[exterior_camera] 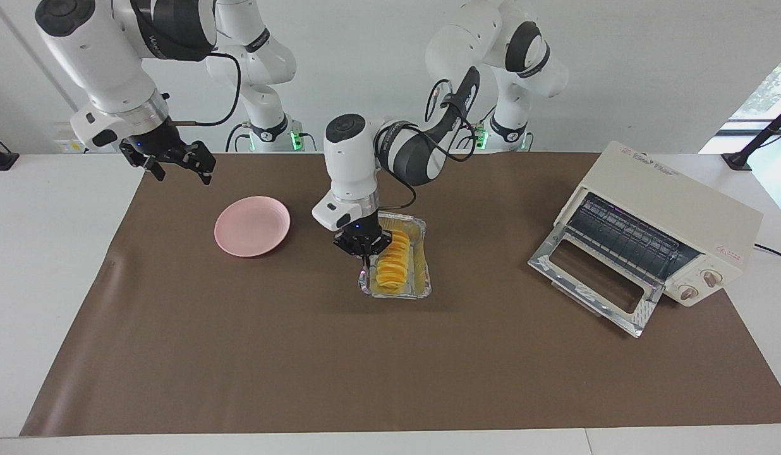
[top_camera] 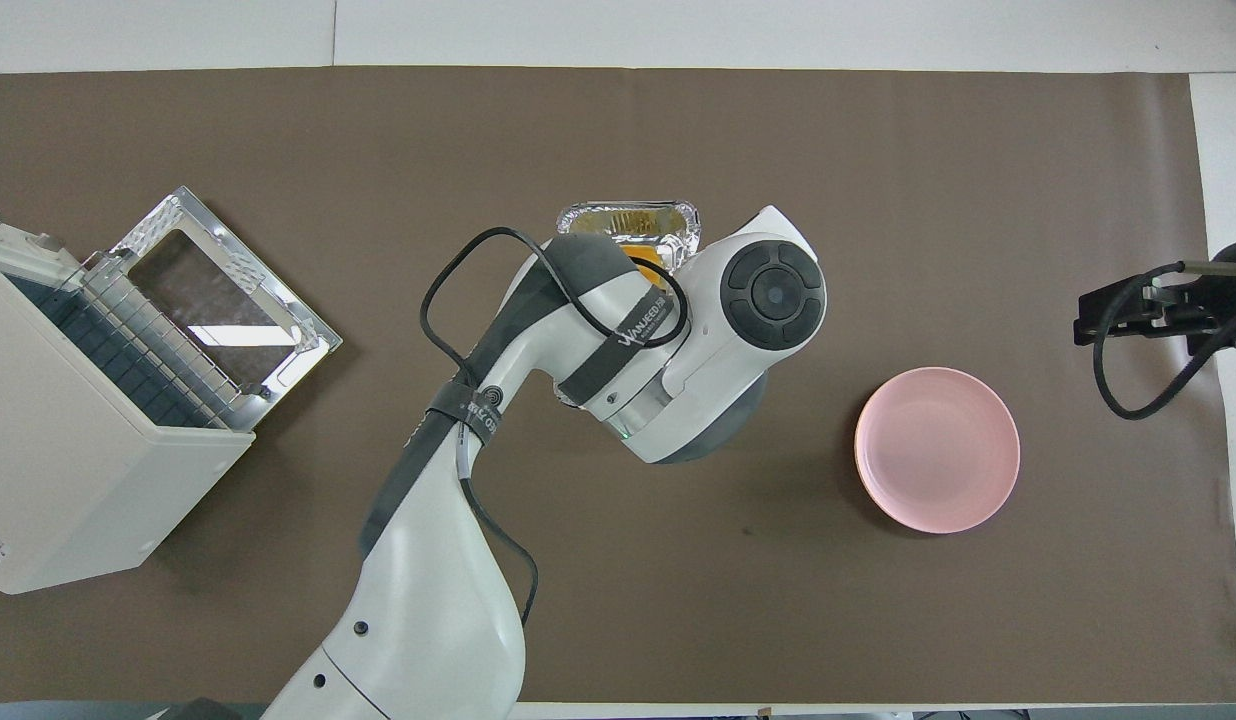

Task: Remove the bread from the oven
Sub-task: 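Pull the foil tray out with the left gripper and set it mid-table, then withdraw the left gripper while the right gripper grasps the foil tray, then slide the foil tray with the right gripper beyond the pink plate, then grasp the bread rolls in the tray with the right gripper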

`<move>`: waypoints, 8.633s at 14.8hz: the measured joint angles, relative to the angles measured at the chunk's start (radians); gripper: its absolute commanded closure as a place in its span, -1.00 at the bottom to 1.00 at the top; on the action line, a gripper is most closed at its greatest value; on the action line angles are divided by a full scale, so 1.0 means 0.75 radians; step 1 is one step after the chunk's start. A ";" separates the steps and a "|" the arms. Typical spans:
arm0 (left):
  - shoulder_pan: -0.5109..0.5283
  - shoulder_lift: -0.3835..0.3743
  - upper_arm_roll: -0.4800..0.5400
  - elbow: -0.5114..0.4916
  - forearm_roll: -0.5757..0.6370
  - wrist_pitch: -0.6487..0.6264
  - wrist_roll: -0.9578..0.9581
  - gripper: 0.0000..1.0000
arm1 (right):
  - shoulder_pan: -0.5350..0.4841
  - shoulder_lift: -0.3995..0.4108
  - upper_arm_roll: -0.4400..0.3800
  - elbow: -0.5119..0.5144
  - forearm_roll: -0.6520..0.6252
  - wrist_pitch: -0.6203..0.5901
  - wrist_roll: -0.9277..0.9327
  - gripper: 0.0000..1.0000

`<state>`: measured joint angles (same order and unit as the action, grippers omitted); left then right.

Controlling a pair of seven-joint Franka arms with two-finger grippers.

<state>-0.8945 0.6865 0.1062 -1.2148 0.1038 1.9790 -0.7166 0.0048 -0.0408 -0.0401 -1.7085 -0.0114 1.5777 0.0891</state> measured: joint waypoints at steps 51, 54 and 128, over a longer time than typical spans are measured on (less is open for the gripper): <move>1.006 -0.871 0.050 -0.322 -0.201 -0.727 1.029 -1.00 | 0.609 0.406 0.042 -0.364 0.108 0.961 0.445 -0.83; 1.032 -0.898 -0.013 -0.350 -0.201 -0.729 1.025 -1.00 | 0.629 0.437 0.042 -0.393 0.108 1.005 0.504 -0.74; 0.958 -0.854 -0.037 -0.344 -0.199 -0.730 0.925 -1.00 | -0.010 0.469 0.029 -0.323 0.261 0.916 -0.304 1.00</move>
<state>-0.1760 0.0460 0.0785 -1.4729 -0.0453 1.4312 -0.0230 -0.0030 0.3111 -0.0186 -1.9507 0.1841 2.2648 -0.1390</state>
